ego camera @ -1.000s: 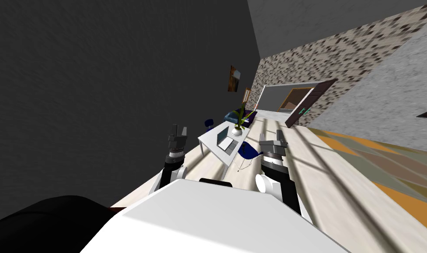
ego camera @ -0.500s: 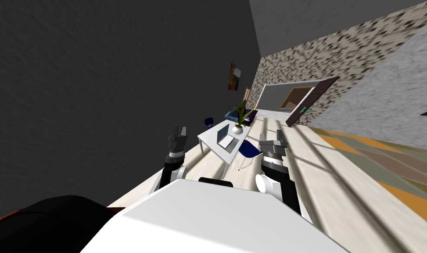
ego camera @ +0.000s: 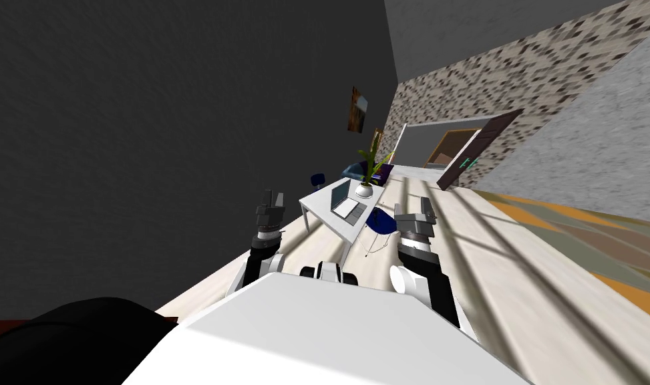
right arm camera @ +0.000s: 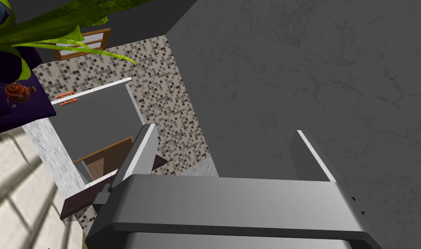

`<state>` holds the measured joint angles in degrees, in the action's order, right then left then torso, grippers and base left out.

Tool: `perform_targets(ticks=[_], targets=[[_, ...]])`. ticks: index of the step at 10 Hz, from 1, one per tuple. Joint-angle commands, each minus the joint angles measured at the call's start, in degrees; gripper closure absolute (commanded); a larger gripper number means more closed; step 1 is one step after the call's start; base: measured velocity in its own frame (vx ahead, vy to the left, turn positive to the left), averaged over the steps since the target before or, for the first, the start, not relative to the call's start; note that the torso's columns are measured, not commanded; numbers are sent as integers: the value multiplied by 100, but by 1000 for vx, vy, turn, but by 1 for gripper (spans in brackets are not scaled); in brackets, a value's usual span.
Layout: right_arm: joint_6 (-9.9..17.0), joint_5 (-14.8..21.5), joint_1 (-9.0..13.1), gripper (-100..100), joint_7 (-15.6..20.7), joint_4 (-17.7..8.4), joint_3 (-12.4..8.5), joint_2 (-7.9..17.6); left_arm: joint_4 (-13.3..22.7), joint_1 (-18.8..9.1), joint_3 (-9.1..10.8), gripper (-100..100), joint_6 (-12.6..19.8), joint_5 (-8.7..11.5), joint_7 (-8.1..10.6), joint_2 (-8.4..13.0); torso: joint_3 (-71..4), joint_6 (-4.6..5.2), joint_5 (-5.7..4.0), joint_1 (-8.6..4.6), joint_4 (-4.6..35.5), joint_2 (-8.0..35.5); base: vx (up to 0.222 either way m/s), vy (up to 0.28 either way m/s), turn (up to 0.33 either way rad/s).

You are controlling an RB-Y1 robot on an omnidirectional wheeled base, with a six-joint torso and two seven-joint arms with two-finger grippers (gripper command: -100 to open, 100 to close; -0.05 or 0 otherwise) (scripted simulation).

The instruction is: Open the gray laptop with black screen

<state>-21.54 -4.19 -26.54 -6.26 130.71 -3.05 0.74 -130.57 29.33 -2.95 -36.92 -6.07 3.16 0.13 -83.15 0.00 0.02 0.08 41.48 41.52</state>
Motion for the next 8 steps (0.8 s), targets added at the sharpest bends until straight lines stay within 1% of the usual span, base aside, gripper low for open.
perform_targets(ticks=[1,4,8], targets=[[125,187,47,-100,158,-113,-40,373,1,0,0,0,0,0,0,0,-113,0,3,12,55,51,10,102,-53],[362,552,128,-100,455,-326,-123,754,1,0,-1,0,0,0,0,-1,-145,-1,2,5,78,71,28,155,-59],[793,1199,276,-100,1000,-698,-267,1104,1,0,-1,0,0,0,0,-1,-142,0,-1,-4,80,76,13,195,-77]])
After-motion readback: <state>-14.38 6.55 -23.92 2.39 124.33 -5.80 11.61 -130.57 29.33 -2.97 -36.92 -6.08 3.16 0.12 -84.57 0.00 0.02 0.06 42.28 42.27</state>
